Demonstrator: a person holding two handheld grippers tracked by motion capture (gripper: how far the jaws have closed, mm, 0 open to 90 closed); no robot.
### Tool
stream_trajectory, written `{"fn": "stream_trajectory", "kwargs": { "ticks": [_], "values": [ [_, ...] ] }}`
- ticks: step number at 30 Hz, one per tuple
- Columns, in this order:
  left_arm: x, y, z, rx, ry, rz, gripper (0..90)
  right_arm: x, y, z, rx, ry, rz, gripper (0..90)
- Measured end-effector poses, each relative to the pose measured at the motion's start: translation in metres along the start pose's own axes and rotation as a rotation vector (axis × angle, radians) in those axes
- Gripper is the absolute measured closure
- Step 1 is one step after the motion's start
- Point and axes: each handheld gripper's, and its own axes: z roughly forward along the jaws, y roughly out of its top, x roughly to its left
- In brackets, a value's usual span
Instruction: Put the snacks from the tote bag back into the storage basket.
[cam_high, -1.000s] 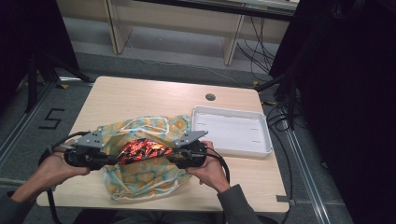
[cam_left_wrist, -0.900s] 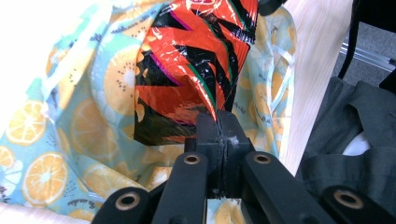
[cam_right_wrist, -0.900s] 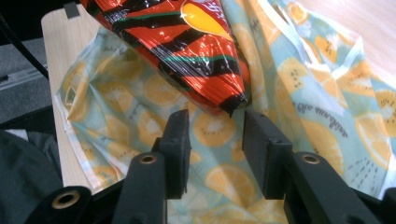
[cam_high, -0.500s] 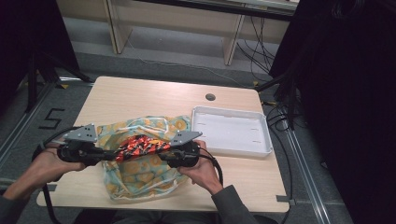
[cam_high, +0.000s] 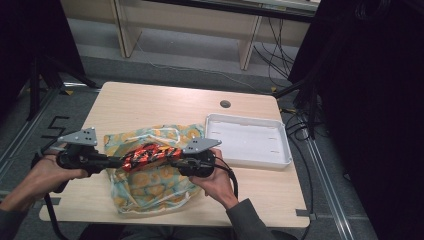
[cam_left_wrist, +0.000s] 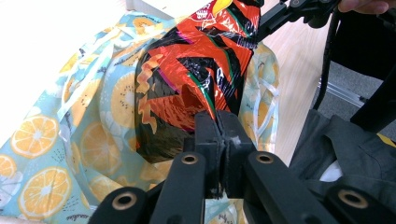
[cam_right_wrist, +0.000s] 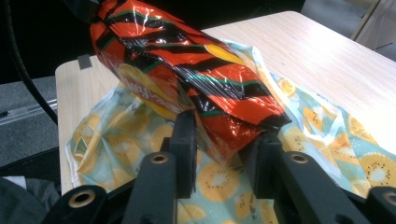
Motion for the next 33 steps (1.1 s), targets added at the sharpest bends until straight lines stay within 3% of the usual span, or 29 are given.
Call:
{"fn": "stream_trajectory", "kwargs": {
  "ticks": [1,3,5,6,9,10,11,12,15,16,18,19,20,24,25,26,27,28,30,31,33],
  "values": [
    [0.0,0.0,0.0,0.0,0.0,0.0,86.6,0.0,0.0,0.0,0.0,0.0,0.0,70.1],
    [0.002,0.0,-0.001,-0.01,-0.002,-0.004,85.6,0.0,0.0,0.001,-0.022,-0.001,0.019,81.1],
    [0.002,0.0,-0.001,-0.025,0.007,-0.019,82.5,-0.001,0.0,0.0,-0.027,0.033,0.014,88.3],
    [0.004,0.0,-0.003,-0.025,-0.009,-0.018,80.8,-0.002,0.0,0.001,-0.029,0.035,0.015,89.0],
    [0.003,0.0,-0.004,-0.033,0.0,-0.027,75.9,-0.001,0.001,0.002,-0.03,0.033,0.04,89.6],
    [0.003,0.001,-0.005,-0.034,-0.002,-0.02,69.3,-0.001,0.001,0.0,-0.018,0.035,0.06,89.8],
    [0.002,0.001,-0.005,-0.041,0.002,-0.026,59.6,-0.003,0.002,0.002,-0.037,0.031,0.036,90.0],
    [0.001,0.0,-0.007,-0.03,0.0,-0.012,46.7,-0.002,0.003,0.0,-0.027,0.038,0.074,90.0],
    [-0.001,-0.002,-0.007,-0.012,0.03,-0.016,32.7,-0.006,0.005,-0.001,-0.04,0.037,0.053,90.0],
    [-0.002,-0.008,-0.003,0.02,0.068,-0.018,30.4,-0.008,0.007,-0.004,-0.037,0.042,0.07,90.0],
    [-0.002,-0.011,-0.001,0.033,0.091,-0.021,29.1,-0.009,0.008,-0.004,-0.052,0.035,0.064,90.0],
    [0.001,-0.018,0.004,0.03,0.129,-0.031,27.2,-0.008,0.01,-0.007,-0.029,0.047,0.094,90.0],
    [0.002,-0.023,0.008,0.005,0.139,-0.056,27.1,-0.006,0.011,-0.007,-0.036,0.044,0.109,90.0],
    [0.007,-0.038,0.014,0.016,0.173,-0.062,24.6,-0.008,0.017,-0.009,-0.034,0.05,0.063,90.0],
    [0.005,-0.043,0.017,0.002,0.192,-0.095,24.6,-0.008,0.017,-0.009,-0.034,0.05,0.063,90.0],
    [0.007,-0.048,0.018,0.013,0.201,-0.075,23.9,-0.006,0.021,-0.011,-0.029,0.056,0.104,90.0],
    [0.007,-0.055,0.021,0.013,0.21,-0.096,23.3,-0.007,0.023,-0.012,-0.033,0.06,0.091,90.0],
    [0.009,-0.057,0.021,0.016,0.214,-0.087,23.1,-0.007,0.025,-0.011,-0.044,0.05,0.076,90.0],
    [0.009,-0.061,0.022,0.015,0.232,-0.104,21.4,-0.004,0.031,-0.013,-0.03,0.072,0.091,90.0],
    [0.008,-0.063,0.025,0.008,0.235,-0.119,20.5,-0.005,0.035,-0.014,-0.044,0.069,0.054,90.0],
    [0.008,-0.064,0.026,0.011,0.244,-0.123,20.2,-0.003,0.038,-0.017,-0.027,0.077,0.08,90.0]
  ]
}}
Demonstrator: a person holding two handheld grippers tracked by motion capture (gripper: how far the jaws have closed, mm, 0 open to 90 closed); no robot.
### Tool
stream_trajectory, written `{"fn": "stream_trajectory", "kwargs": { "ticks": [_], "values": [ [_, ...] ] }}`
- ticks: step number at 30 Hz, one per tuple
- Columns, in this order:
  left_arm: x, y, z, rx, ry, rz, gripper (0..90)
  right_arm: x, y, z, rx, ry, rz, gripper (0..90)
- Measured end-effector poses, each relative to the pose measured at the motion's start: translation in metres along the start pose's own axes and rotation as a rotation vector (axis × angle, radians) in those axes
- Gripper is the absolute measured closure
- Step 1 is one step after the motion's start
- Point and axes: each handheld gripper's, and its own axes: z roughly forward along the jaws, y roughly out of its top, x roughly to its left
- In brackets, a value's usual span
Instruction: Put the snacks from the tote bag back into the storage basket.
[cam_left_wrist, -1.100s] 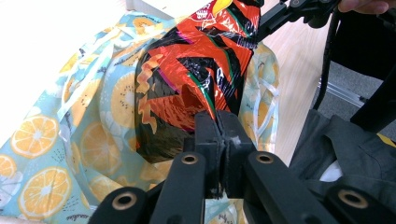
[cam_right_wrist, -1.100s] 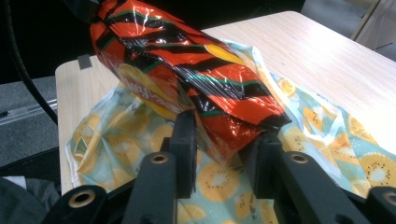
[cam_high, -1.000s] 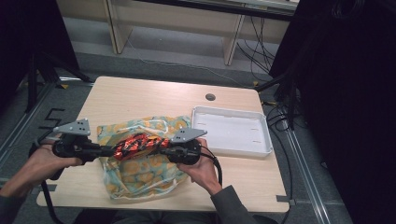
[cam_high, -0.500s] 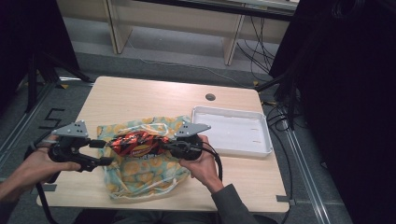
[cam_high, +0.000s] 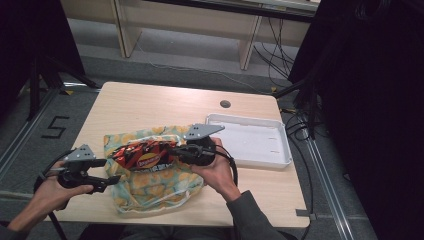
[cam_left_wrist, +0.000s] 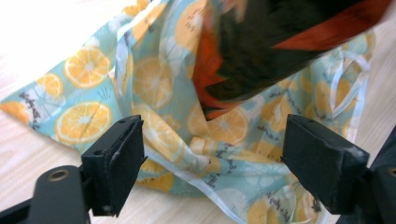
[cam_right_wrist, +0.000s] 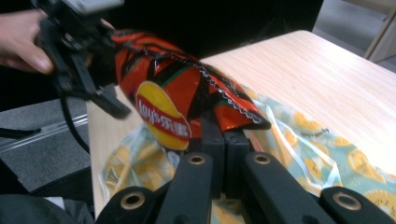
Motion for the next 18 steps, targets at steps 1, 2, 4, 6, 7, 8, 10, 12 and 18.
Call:
{"fn": "stream_trajectory", "kwargs": {
  "ticks": [1,2,4,6,7,8,10,12,18],
  "values": [
    [0.001,-0.003,0.002,0.008,0.015,0.005,19.6,0.002,0.005,-0.001,-0.009,0.006,-0.012,90.0],
    [0.001,-0.003,0.002,0.008,0.015,0.005,19.4,0.002,0.005,-0.001,-0.009,0.006,-0.012,90.0],
    [0.001,-0.005,0.003,0.015,0.015,-0.008,19.3,0.003,0.013,-0.005,-0.008,0.027,-0.02,90.0],
    [0.003,-0.007,0.004,0.012,0.014,-0.007,19.3,0.005,0.015,-0.005,-0.017,0.034,0.001,90.0],
    [0.003,-0.008,0.005,0.013,0.025,-0.026,19.3,0.005,0.017,-0.006,-0.024,0.045,-0.011,90.0],
    [0.005,-0.009,0.005,0.015,0.025,-0.006,19.3,0.006,0.022,-0.009,-0.02,0.062,0.007,90.0],
    [0.007,-0.01,0.006,0.013,0.04,-0.015,19.4,0.008,0.027,-0.011,-0.04,0.076,0.006,90.0],
    [0.01,-0.011,0.005,0.026,0.052,-0.005,19.4,0.009,0.034,-0.013,-0.047,0.084,-0.013,90.0],
    [0.014,-0.011,0.004,0.084,0.064,0.025,19.4,0.011,0.055,-0.023,-0.071,0.086,-0.033,90.0]
  ]
}}
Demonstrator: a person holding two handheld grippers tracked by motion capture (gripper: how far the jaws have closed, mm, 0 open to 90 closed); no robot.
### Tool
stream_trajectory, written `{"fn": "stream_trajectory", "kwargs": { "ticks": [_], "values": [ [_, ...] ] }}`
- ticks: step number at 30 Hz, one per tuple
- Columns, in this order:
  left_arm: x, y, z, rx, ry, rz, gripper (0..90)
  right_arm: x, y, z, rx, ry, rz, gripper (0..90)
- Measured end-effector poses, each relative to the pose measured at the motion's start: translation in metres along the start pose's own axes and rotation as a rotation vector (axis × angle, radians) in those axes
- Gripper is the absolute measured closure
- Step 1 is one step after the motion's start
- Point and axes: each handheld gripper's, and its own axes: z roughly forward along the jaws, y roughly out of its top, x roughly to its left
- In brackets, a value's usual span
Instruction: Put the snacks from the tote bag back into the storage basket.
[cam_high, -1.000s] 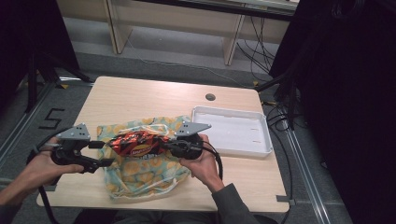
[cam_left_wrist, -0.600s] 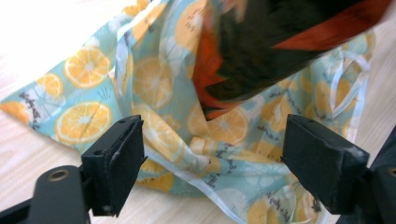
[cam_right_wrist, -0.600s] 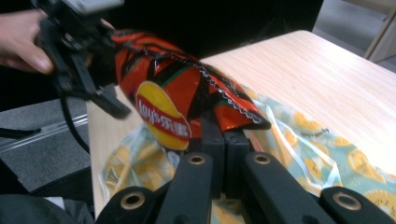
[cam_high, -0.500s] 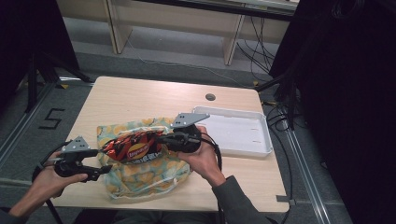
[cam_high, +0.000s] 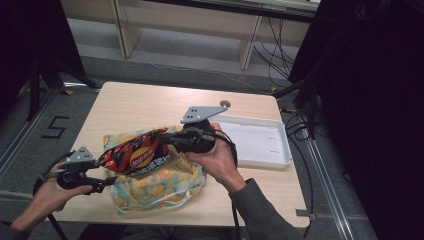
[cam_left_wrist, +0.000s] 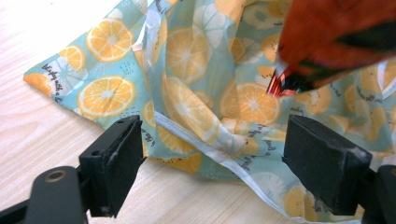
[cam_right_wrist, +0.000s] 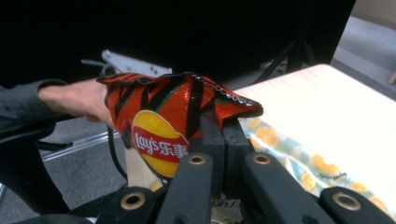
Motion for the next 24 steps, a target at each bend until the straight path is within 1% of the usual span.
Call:
{"fn": "stream_trajectory", "kwargs": {
  "ticks": [1,2,3,4,5,6,7,8,9,11,12,13,14,15,16,17,18,19,20,21,22,23,24],
  "values": [
    [0.0,-0.001,0.002,-0.001,-0.003,-0.023,19.4,0.0,0.004,-0.001,-0.006,0.001,0.0,90.0],
    [0.0,-0.001,0.002,-0.001,-0.003,-0.023,19.4,0.0,0.004,-0.001,-0.006,0.001,0.0,90.0],
    [0.0,-0.001,0.002,-0.011,0.006,-0.009,19.4,0.001,0.008,-0.004,0.004,0.0,0.002,90.0],
    [0.0,-0.002,0.003,-0.005,0.004,-0.005,19.4,0.002,0.015,-0.009,-0.003,-0.006,-0.008,90.0],
    [0.002,-0.001,0.001,0.032,0.003,0.012,19.4,0.003,0.019,-0.011,-0.007,-0.013,-0.019,90.0],
    [0.002,-0.001,0.001,0.032,0.003,0.012,19.5,0.003,0.019,-0.011,-0.007,-0.013,-0.019,90.0],
    [0.001,-0.001,0.002,0.022,0.002,-0.006,19.5,0.004,0.027,-0.017,-0.008,-0.023,-0.026,90.0],
    [0.001,-0.001,0.002,0.022,0.002,-0.006,19.5,0.004,0.027,-0.017,-0.008,-0.023,-0.026,90.0],
    [-0.001,-0.002,0.004,-0.007,0.007,-0.039,19.5,0.003,0.034,-0.024,-0.009,-0.042,-0.034,90.0],
    [0.0,-0.002,0.004,-0.016,0.009,-0.045,19.5,0.0,0.039,-0.031,-0.017,-0.057,-0.036,90.0],
    [0.0,-0.002,0.004,-0.016,0.01,-0.045,19.5,-0.001,0.04,-0.034,-0.02,-0.055,-0.026,90.0],
    [0.0,-0.002,0.004,-0.027,0.018,-0.047,19.5,-0.003,0.041,-0.037,-0.021,-0.068,-0.03,90.0],
    [0.0,-0.002,0.004,-0.027,0.018,-0.047,19.5,-0.003,0.041,-0.037,-0.021,-0.068,-0.03,90.0],
    [0.0,-0.003,0.004,-0.026,0.021,-0.049,19.5,-0.007,0.042,-0.043,-0.024,-0.077,-0.023,90.0],
    [0.0,-0.003,0.004,-0.026,0.021,-0.049,19.5,-0.007,0.042,-0.043,-0.024,-0.077,-0.023,90.0],
    [0.002,-0.002,0.003,-0.008,0.017,-0.044,19.5,-0.012,0.042,-0.049,-0.028,-0.1,-0.014,90.0],
    [0.002,-0.002,0.003,-0.008,0.017,-0.044,19.5,-0.012,0.042,-0.049,-0.028,-0.1,-0.014,90.0],
    [0.002,-0.003,0.004,-0.014,0.012,-0.058,19.5,-0.018,0.041,-0.055,-0.031,-0.112,-0.004,90.0],
    [0.003,-0.003,0.004,-0.012,0.014,-0.045,19.5,-0.021,0.04,-0.058,-0.035,-0.124,-0.001,90.0],
    [0.003,-0.003,0.004,-0.013,0.014,-0.041,19.6,-0.023,0.04,-0.062,-0.036,-0.131,0.014,90.0],
    [0.005,-0.003,0.002,0.009,0.009,-0.019,19.5,-0.026,0.039,-0.065,-0.046,-0.141,0.021,90.0],
    [0.006,-0.003,0.002,0.012,0.009,-0.016,19.5,-0.029,0.038,-0.069,-0.047,-0.148,0.026,90.0],
    [0.005,-0.003,0.002,0.015,0.014,-0.018,19.6,-0.031,0.037,-0.073,-0.043,-0.161,0.048,90.0]
  ]
}}
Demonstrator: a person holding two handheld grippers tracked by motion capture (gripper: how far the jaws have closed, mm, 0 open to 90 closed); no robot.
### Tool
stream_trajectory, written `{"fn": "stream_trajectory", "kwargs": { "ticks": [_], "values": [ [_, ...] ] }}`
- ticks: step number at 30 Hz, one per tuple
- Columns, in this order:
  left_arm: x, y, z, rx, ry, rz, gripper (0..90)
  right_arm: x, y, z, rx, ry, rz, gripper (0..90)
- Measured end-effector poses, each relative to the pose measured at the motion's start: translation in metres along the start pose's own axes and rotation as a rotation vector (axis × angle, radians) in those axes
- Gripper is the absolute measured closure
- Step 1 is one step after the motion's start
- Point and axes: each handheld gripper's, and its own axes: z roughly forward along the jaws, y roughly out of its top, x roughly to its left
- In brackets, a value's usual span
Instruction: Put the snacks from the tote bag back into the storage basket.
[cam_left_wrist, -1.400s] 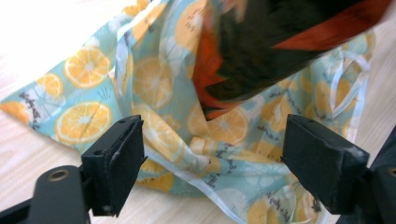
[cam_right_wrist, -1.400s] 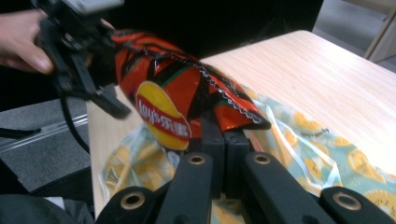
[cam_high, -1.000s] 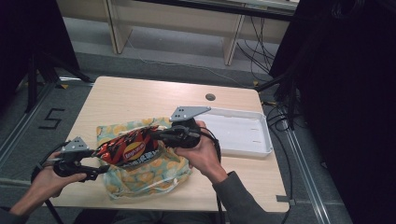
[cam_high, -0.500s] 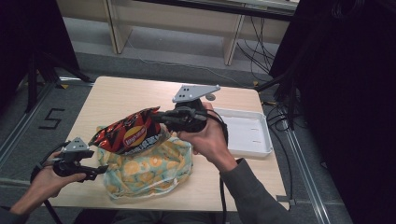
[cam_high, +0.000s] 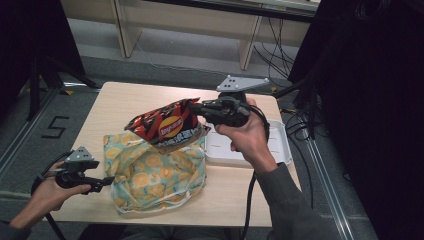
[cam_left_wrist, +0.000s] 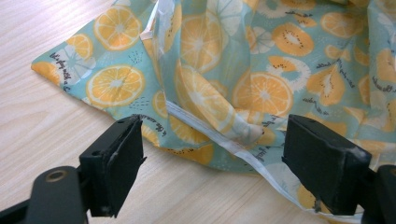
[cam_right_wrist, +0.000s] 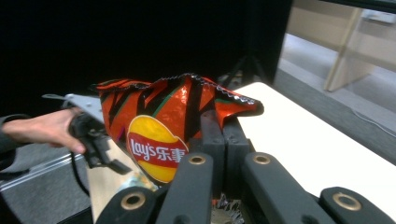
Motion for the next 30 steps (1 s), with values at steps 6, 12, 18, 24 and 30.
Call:
{"fn": "stream_trajectory", "kwargs": {
  "ticks": [6,12,18,24,30],
  "values": [
    [0.001,0.0,-0.001,-0.02,0.013,-0.012,19.9,-0.019,-0.003,-0.015,-0.017,-0.046,0.039,90.0],
    [0.001,-0.001,0.0,-0.019,0.011,-0.008,20.0,-0.046,-0.011,-0.033,-0.009,-0.145,0.091,90.0],
    [0.003,0.001,-0.002,0.003,0.009,0.0,19.9,-0.068,-0.019,-0.047,0.003,-0.234,0.116,90.0],
    [0.003,0.0,0.0,-0.002,0.007,-0.01,19.9,-0.089,-0.029,-0.059,-0.002,-0.28,0.158,90.0],
    [0.003,0.0,0.0,0.002,0.008,-0.012,19.9,-0.105,-0.044,-0.061,0.026,-0.344,0.193,90.0]
  ]
}}
